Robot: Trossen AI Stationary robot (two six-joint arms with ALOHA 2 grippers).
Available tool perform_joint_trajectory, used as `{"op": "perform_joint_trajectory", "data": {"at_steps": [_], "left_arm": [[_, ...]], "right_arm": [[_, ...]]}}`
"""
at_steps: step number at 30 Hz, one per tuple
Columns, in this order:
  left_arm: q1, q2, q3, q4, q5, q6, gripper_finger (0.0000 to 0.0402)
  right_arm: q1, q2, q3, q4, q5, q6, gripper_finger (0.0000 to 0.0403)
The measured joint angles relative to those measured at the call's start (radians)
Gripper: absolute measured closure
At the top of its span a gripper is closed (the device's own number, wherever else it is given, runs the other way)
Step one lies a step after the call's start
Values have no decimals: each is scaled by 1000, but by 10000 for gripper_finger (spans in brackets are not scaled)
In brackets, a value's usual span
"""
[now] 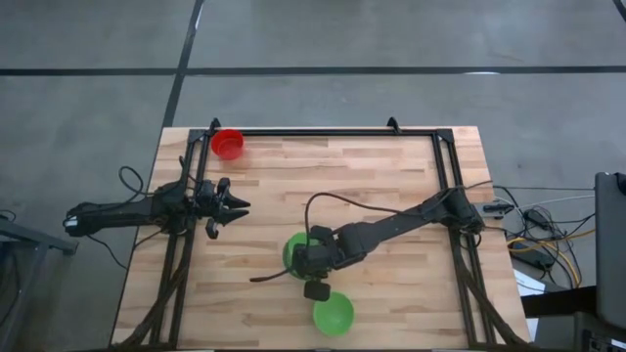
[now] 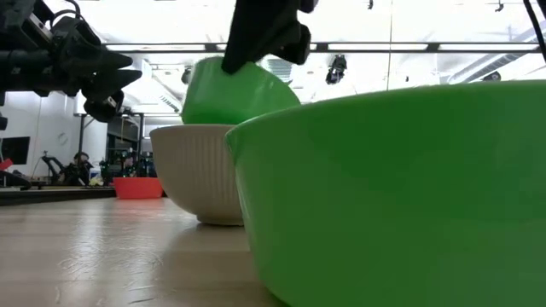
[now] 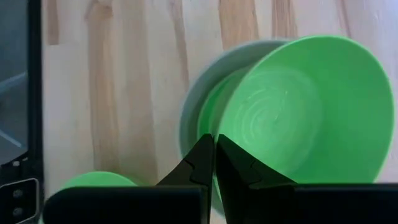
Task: Nest bowls inside each other
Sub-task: Stack the top green bowl on the green bowl
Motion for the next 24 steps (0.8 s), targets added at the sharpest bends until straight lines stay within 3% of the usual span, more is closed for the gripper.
{"op": "perform_joint_trajectory", "data": {"at_steps": [24], "left_arm": [[0,0,0,0,0,0,280]], "right_arm": [[-5,0,-8,12,1,10,394]]}}
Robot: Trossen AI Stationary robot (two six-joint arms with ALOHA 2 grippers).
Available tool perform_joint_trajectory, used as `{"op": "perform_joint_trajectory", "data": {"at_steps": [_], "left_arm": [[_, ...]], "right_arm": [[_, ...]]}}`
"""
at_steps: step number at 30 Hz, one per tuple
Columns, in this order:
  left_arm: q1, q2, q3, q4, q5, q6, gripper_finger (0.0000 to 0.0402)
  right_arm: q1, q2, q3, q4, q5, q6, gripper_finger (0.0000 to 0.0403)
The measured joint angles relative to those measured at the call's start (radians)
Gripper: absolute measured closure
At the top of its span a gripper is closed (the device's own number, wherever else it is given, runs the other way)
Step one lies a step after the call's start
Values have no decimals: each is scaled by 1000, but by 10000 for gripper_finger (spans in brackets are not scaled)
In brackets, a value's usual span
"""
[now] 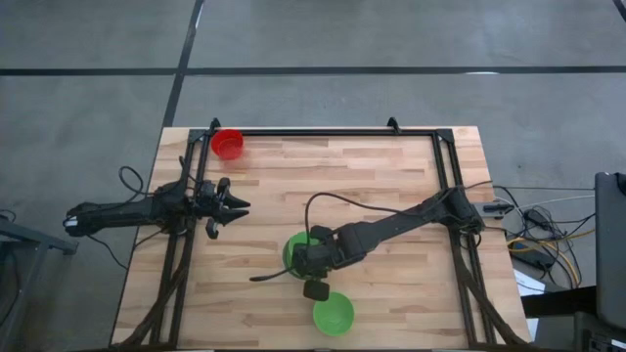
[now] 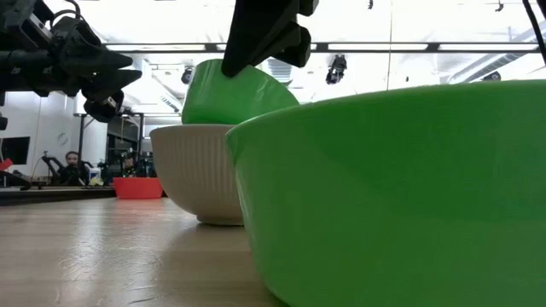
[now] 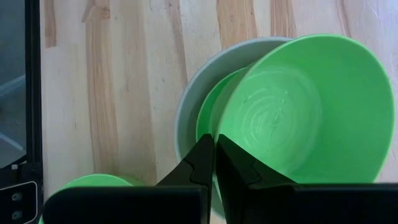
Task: Nest bowls inside each other
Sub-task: Stack the top green bowl on the green bowl
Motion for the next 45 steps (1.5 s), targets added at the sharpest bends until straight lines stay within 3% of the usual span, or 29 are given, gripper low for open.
{"op": "perform_joint_trajectory", "data": {"at_steps": [8,25,41,45], "left_arm": [[0,0,0,0,0,0,280],[0,0,0,0,0,0,280],[0,0,0,0,0,0,280],[0,0,0,0,0,0,280]], "right_arm": [[-2,0,0,16,-1,14,390],[-10,3,-3,9,-28,3,302],[-11,0,-5,14,-32,42,312],[-12,-34,-6,26,24,44,309]]}}
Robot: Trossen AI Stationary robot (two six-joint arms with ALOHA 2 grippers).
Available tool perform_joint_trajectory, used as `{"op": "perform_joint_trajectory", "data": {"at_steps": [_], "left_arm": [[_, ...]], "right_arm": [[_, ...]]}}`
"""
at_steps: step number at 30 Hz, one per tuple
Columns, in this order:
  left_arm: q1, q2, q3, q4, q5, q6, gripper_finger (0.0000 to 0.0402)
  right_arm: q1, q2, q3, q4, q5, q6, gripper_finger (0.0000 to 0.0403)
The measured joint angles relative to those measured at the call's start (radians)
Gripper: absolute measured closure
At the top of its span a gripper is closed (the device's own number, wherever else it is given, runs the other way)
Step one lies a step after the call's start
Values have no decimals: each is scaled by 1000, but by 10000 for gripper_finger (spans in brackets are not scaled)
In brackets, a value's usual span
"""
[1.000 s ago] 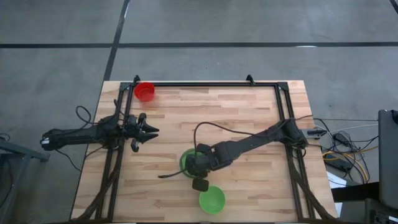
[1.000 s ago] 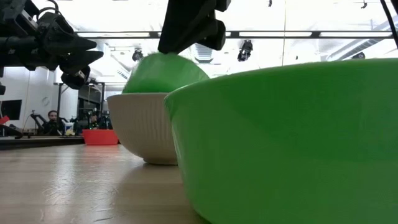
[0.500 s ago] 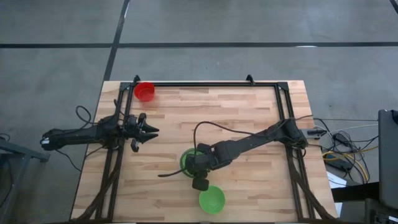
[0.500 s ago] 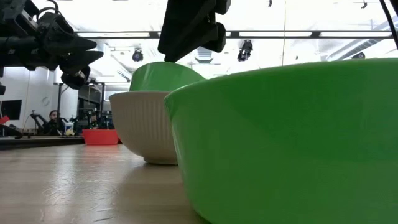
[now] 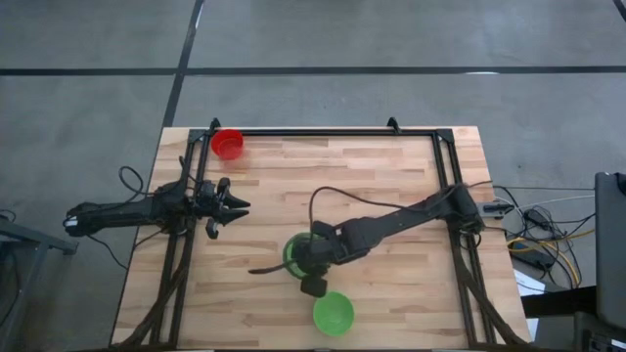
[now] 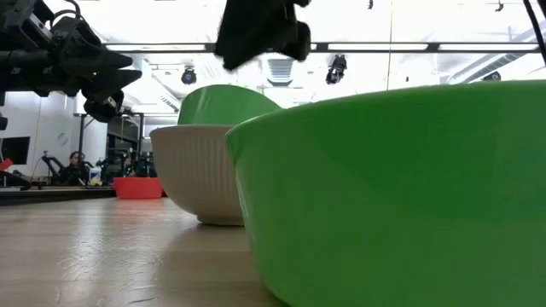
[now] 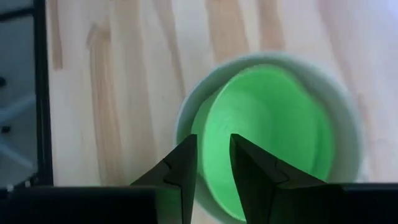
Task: Nest bowls inside each other
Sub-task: Stack the top green bowl on the green bowl
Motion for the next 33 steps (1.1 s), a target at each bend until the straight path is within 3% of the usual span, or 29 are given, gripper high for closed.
{"op": "perform_joint_trajectory", "data": {"at_steps": [8,15,21,25,33], "left_arm": [[0,0,0,-3,-1,0,280],[0,1,0,-7,-1,0,280],[0,1,0,-9,0,0,280],[0,2,0,-9,0,0,280],[0,2,0,-9,0,0,280]], "right_arm": [[44,-84,-54,102,186,-36,314],[48,-200,-273,362,194,11,329],[29,-258,-429,464,102,78,326],[21,-261,-449,456,69,71,318],[-5,-253,-470,458,-131,70,314]]}}
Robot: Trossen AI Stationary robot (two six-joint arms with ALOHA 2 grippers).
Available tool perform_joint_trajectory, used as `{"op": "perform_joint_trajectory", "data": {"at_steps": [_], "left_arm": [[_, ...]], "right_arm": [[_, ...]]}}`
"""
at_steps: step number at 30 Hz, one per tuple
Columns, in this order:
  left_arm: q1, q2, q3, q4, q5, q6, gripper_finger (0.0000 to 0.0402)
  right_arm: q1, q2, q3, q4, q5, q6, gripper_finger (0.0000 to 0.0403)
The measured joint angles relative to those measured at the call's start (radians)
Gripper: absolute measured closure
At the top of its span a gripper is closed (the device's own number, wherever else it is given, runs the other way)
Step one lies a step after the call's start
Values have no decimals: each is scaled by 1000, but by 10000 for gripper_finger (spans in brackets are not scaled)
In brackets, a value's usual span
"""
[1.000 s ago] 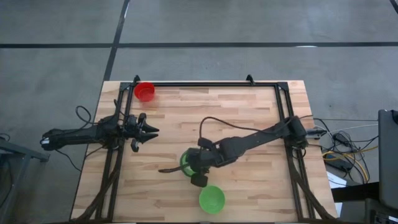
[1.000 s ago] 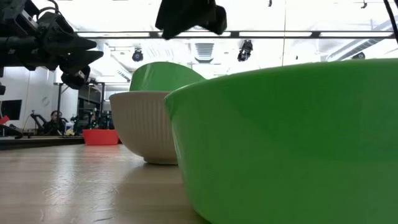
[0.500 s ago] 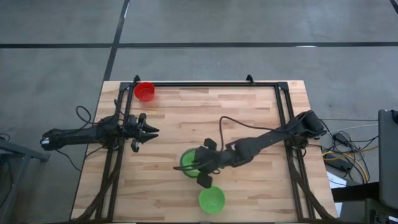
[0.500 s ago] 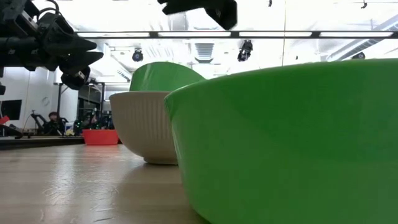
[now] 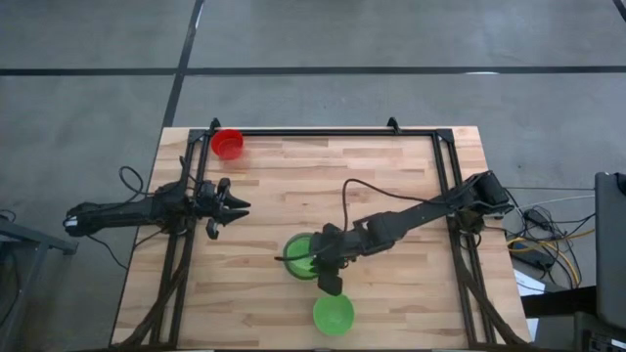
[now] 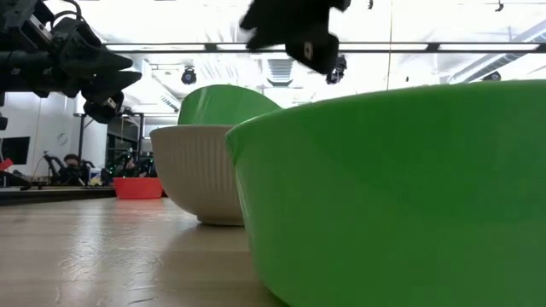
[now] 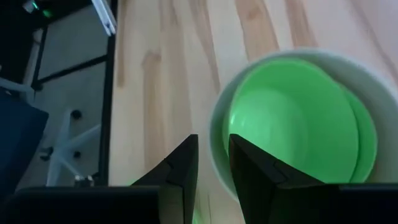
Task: Nest bowls inside each other
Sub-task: Stack the top green bowl on the green bowl
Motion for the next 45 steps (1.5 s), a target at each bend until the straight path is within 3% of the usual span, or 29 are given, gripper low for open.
{"op": "perform_joint_trajectory", "data": {"at_steps": [14,45], "left_arm": [[0,0,0,0,0,0,280],[0,2,0,-15,0,0,280]], "right_arm": [[-10,27,-42,79,-84,-36,316],[-26,34,-170,251,-130,-2,318]]}}
